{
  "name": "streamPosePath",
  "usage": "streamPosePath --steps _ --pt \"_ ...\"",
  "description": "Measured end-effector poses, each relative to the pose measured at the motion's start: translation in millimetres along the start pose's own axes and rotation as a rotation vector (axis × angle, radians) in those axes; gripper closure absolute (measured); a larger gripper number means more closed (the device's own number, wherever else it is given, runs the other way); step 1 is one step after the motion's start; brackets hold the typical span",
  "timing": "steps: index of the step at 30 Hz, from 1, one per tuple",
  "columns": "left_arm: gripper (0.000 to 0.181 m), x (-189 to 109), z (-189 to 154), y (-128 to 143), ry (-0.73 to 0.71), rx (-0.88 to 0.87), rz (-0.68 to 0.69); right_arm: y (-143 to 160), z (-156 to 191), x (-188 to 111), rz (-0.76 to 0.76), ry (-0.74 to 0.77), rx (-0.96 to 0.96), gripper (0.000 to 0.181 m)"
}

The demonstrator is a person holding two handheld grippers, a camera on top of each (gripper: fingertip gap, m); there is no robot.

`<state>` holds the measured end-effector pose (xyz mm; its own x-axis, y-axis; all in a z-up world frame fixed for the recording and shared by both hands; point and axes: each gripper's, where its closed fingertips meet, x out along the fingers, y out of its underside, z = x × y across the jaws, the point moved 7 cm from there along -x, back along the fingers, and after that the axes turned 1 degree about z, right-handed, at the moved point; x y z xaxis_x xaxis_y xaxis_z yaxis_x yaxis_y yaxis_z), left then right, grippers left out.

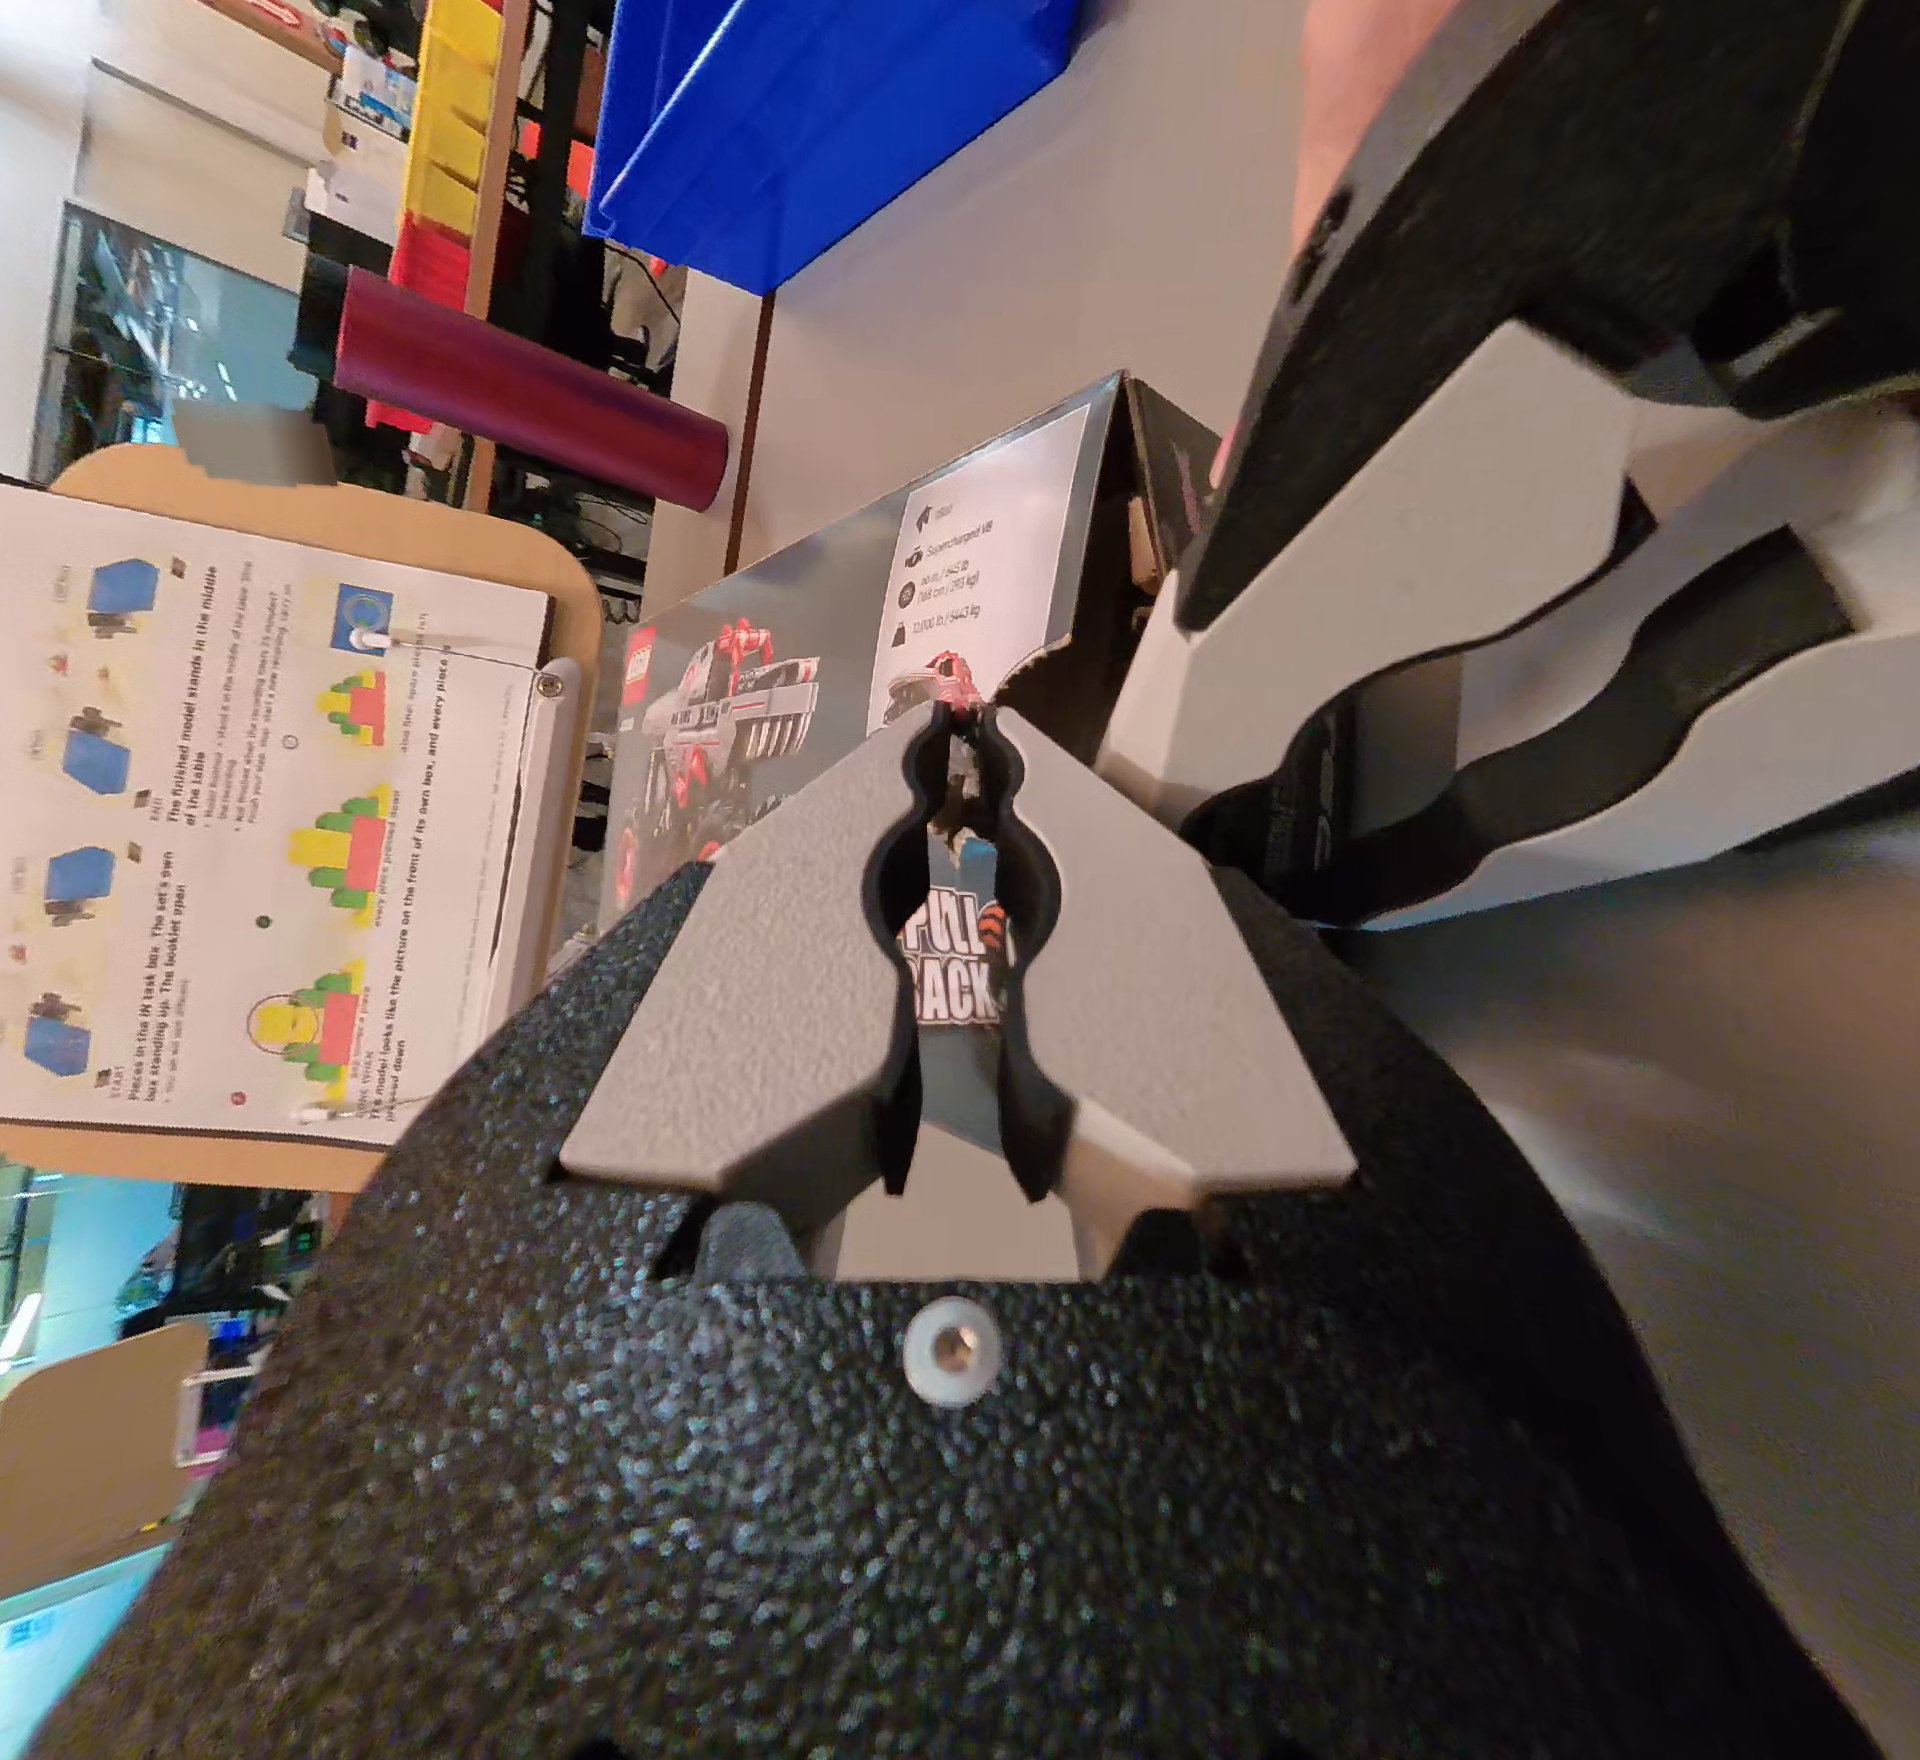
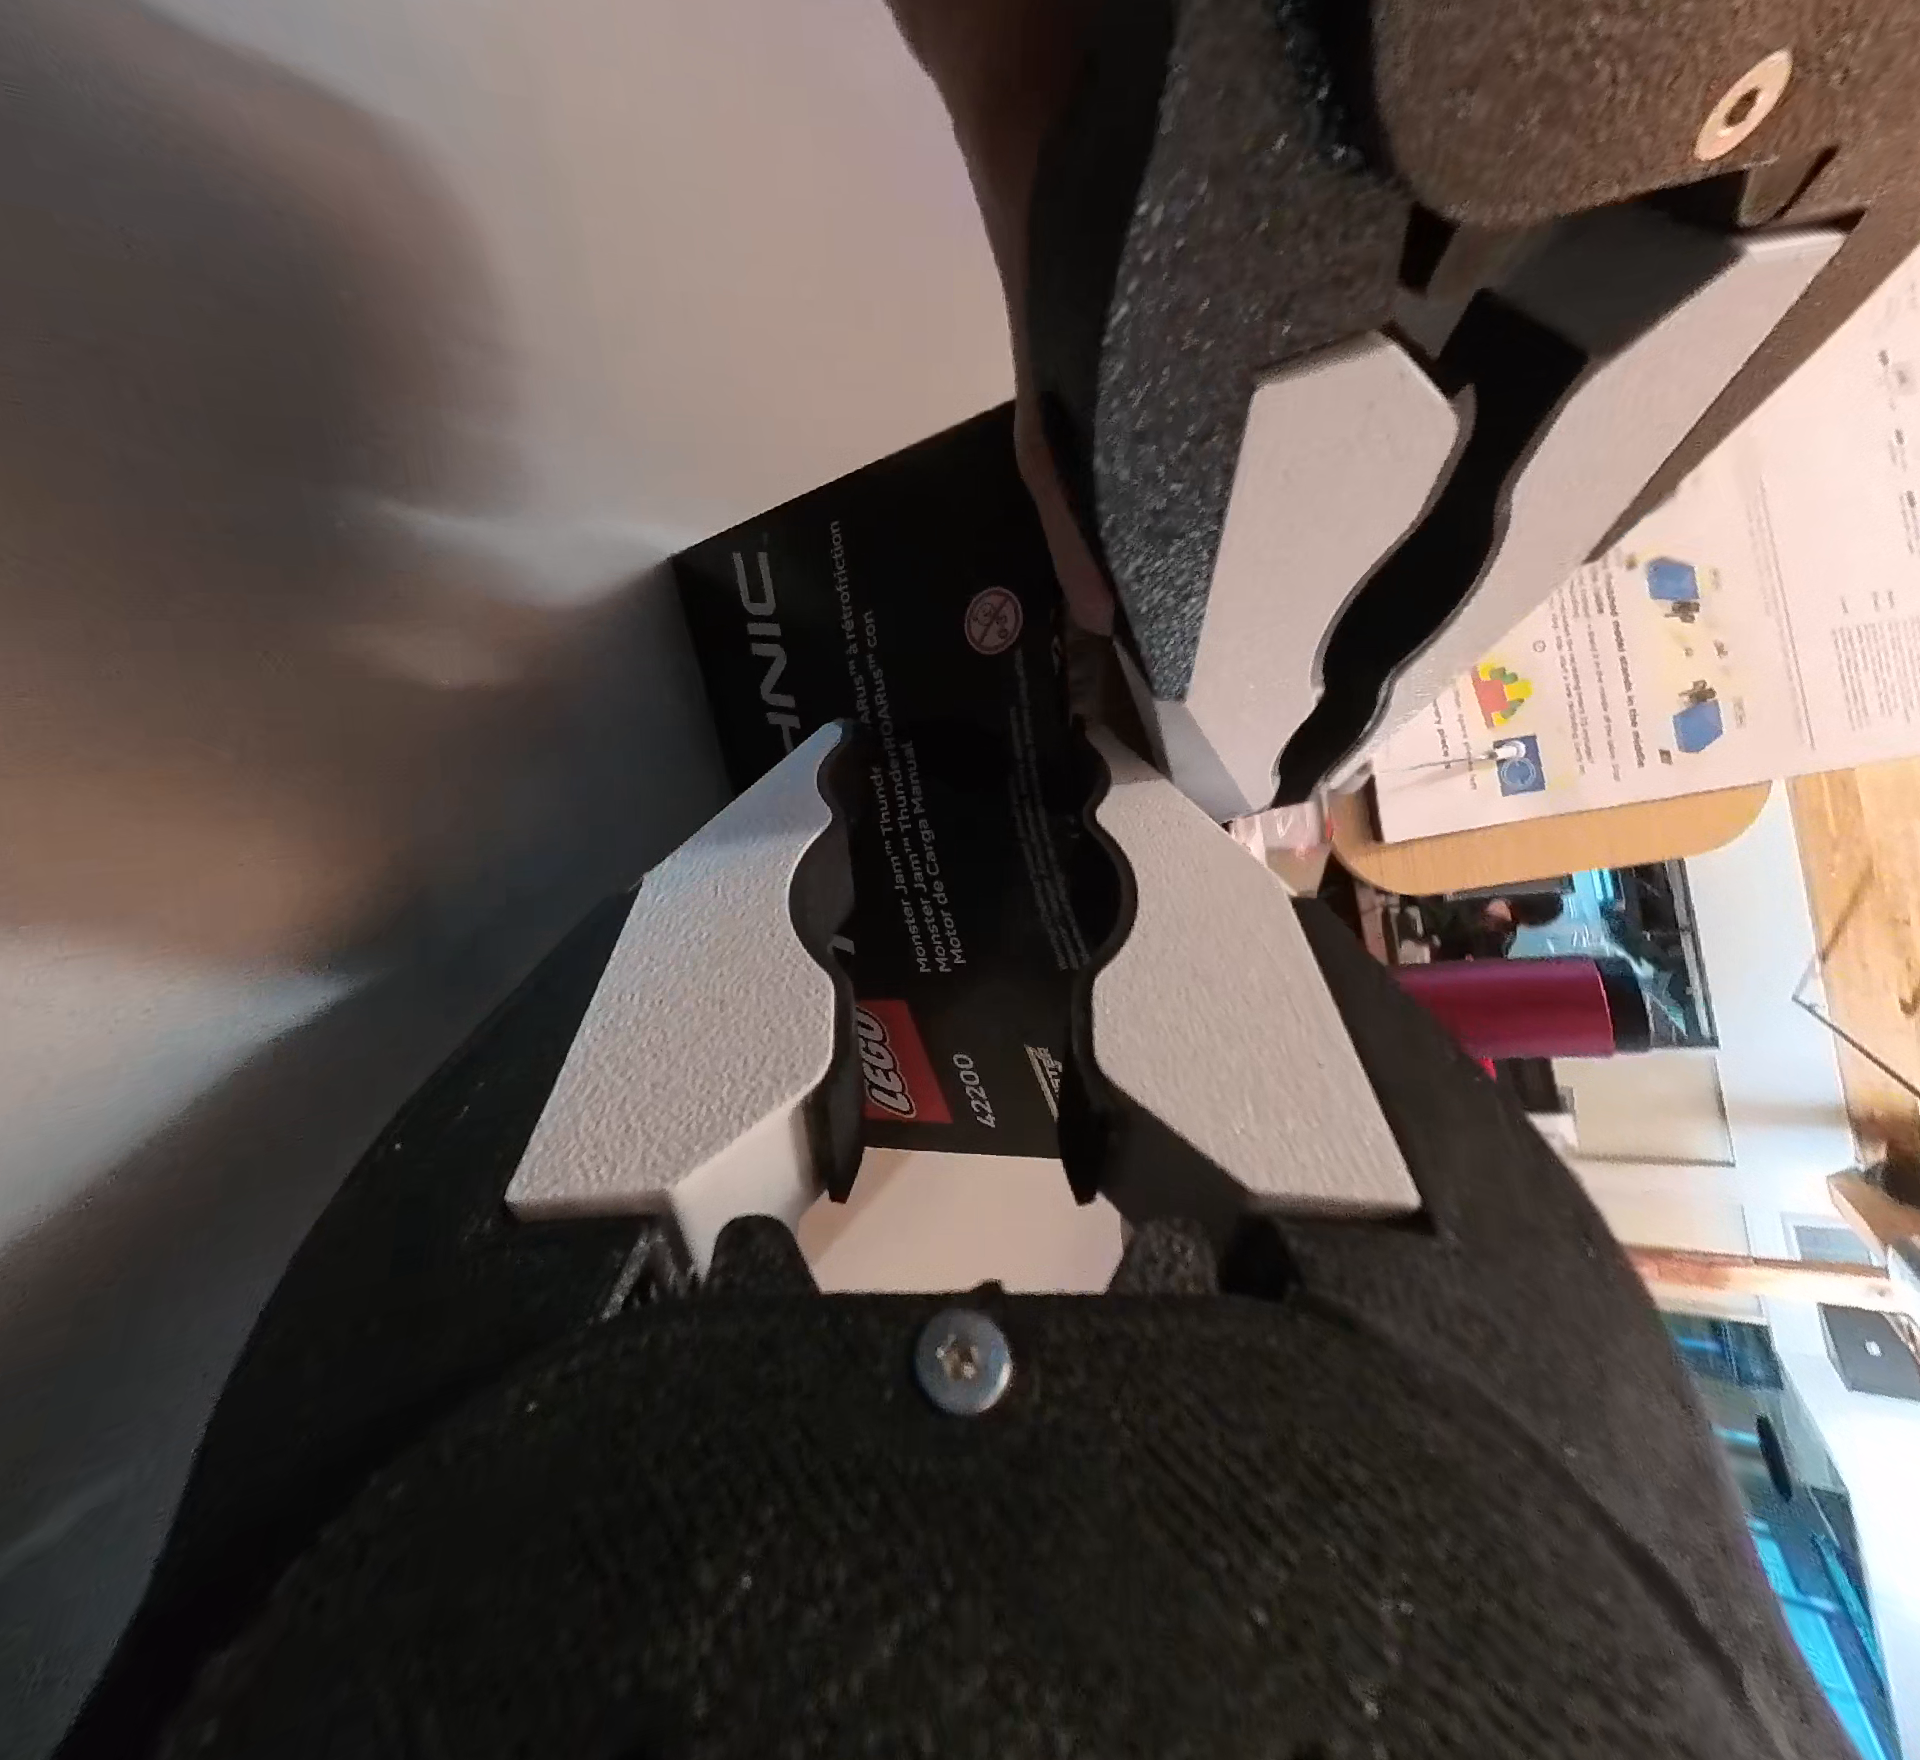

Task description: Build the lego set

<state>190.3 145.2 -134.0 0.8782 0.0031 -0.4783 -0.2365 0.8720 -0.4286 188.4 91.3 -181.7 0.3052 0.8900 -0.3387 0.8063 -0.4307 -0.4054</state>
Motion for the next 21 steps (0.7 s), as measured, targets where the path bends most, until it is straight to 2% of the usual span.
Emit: streamPosePath --steps 3,7,21 --pt "0.179 1 -1 0 -0.030 0.032 -0.006 -2 1 2 0.034 0.018 0.014 0.143" --pt "0.179 0 3 0 -0.012 -0.073 -0.020 -3 2 2 0.048 0.029 0.036 0.144" --pt "0.179 -1 10 0 -0.032 -0.148 -0.023 -2 3 -3 0.007 0.025 0.039 0.151"
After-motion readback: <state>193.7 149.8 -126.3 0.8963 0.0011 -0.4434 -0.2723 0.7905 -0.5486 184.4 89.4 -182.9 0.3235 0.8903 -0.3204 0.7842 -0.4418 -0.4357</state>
